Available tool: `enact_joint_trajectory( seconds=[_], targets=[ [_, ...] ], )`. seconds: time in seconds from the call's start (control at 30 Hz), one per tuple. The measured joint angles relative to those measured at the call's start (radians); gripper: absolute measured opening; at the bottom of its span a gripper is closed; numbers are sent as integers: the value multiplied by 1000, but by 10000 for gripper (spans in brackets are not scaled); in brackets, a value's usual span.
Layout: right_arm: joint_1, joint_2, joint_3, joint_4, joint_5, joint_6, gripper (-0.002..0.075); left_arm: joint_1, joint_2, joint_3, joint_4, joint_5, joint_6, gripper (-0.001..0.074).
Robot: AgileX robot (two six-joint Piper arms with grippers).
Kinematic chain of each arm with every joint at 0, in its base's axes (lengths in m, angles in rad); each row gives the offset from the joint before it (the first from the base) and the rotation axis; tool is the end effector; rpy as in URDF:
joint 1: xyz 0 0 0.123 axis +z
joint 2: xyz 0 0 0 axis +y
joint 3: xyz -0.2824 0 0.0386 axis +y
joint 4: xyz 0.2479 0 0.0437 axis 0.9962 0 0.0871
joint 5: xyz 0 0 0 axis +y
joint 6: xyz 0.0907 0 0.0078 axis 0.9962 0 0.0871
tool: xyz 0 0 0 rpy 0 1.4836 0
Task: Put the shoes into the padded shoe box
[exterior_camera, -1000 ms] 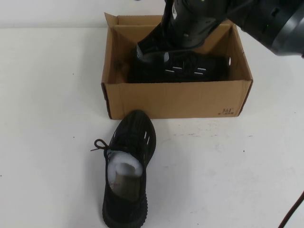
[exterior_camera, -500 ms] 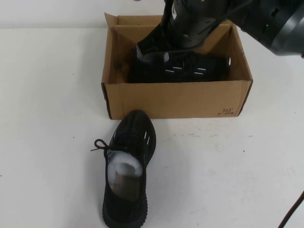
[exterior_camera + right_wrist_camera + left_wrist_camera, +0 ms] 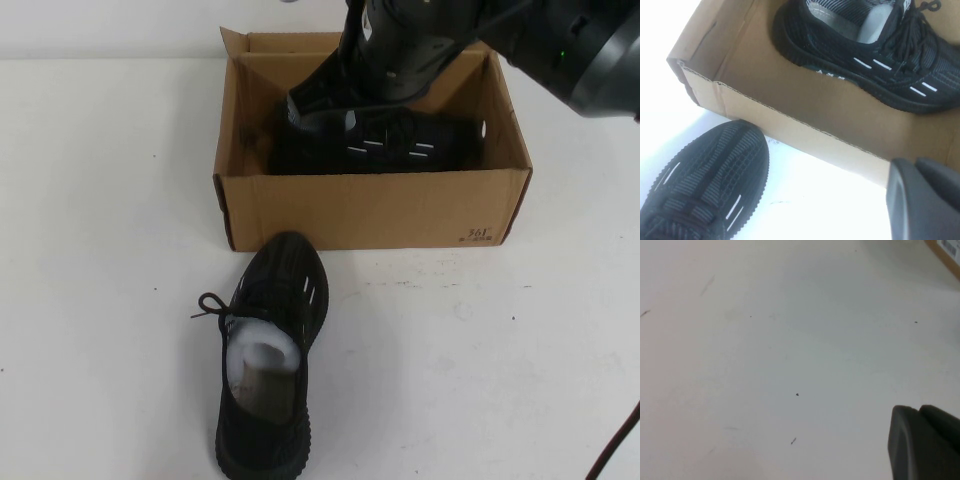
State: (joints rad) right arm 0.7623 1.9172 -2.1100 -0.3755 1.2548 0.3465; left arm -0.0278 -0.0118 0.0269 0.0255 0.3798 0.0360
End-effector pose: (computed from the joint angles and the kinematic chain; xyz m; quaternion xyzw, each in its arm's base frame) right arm 0.3231 0.2646 0.3963 -0.1971 0.9182 -0.0068 0.3435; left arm 0.0524 -0.0006 0.1705 0.0325 0.8064 0.0132 0.5903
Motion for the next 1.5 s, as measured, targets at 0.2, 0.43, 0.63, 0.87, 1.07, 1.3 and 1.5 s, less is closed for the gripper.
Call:
enact_joint_trajectory(
  seconds=[0.2,0.43,0.63,0.87,1.07,1.3,1.5],
  targets=[
    [0,0,0,-6,0,-1,-8,0,0,0,0,0,0,-4],
    [0,-16,0,-2,1,-15,-8,0,0,0,0,0,0,-4],
    [0,-82,0,22,2,-46,-8,0,0,0,0,0,0,-4],
    [0,-167,0,26,5,-53,-8,0,0,0,0,0,0,-5],
    [0,-186,0,7,8,-107,-8,0,0,0,0,0,0,-4],
    [0,-186,0,-1,8,-144,-8,0,0,0,0,0,0,-4],
    [0,-189,27,-34,8,-152,-8,0,0,0,0,0,0,-4]
  ],
)
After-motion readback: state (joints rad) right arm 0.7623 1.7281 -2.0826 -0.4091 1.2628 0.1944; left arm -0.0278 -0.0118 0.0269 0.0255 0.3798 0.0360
